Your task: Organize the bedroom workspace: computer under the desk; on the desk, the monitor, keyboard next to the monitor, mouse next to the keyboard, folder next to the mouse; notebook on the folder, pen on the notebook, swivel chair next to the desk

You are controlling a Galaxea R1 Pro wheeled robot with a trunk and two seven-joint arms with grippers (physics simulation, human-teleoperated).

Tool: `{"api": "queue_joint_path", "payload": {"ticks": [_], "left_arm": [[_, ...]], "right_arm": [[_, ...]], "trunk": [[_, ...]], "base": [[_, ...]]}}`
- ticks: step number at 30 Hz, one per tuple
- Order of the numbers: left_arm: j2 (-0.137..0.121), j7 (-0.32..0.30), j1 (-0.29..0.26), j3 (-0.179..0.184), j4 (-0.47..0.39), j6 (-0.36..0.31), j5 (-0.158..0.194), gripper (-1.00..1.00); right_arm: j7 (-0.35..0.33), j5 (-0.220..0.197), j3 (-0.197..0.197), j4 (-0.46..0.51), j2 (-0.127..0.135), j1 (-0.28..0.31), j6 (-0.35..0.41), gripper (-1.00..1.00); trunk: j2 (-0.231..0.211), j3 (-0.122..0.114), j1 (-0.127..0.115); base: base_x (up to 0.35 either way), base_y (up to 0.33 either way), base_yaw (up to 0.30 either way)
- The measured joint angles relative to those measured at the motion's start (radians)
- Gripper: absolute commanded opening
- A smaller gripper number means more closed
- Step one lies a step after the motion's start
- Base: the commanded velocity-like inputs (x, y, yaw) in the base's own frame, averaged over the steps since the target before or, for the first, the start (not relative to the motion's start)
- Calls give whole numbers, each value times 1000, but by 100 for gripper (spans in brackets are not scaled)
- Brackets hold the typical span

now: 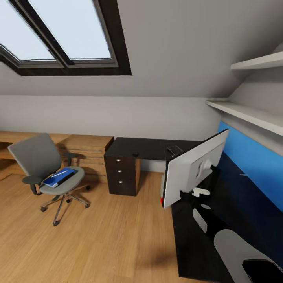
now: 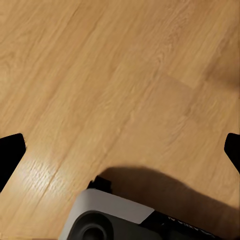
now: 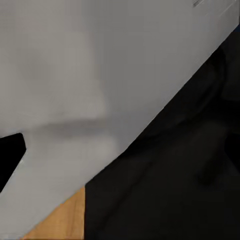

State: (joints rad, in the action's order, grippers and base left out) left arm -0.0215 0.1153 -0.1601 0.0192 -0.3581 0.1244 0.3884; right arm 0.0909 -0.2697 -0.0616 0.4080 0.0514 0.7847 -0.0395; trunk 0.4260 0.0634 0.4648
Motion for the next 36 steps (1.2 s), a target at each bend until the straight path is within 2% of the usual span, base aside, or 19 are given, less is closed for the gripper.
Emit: {"api": "queue_joint_path", "payload": {"ticks": [5,20,36], "left_arm": [[0,0,-1,0,1,0,0,100],[0,0,-1,-1,1,0,0,100],[0,0,-1,-1,1,0,0,100]], "right_arm": [[-1,0,0,2,1,0,0,100],[-2,-1,1,-2,3,0,-36,100],[-2,-1,-1,-2,2,-1,-37,100]], "trunk": [[0,0,0],[0,-10,0],[0,-11,0]], "base": [[1,0,120],[0,0,-219],[0,0,-31]]}}
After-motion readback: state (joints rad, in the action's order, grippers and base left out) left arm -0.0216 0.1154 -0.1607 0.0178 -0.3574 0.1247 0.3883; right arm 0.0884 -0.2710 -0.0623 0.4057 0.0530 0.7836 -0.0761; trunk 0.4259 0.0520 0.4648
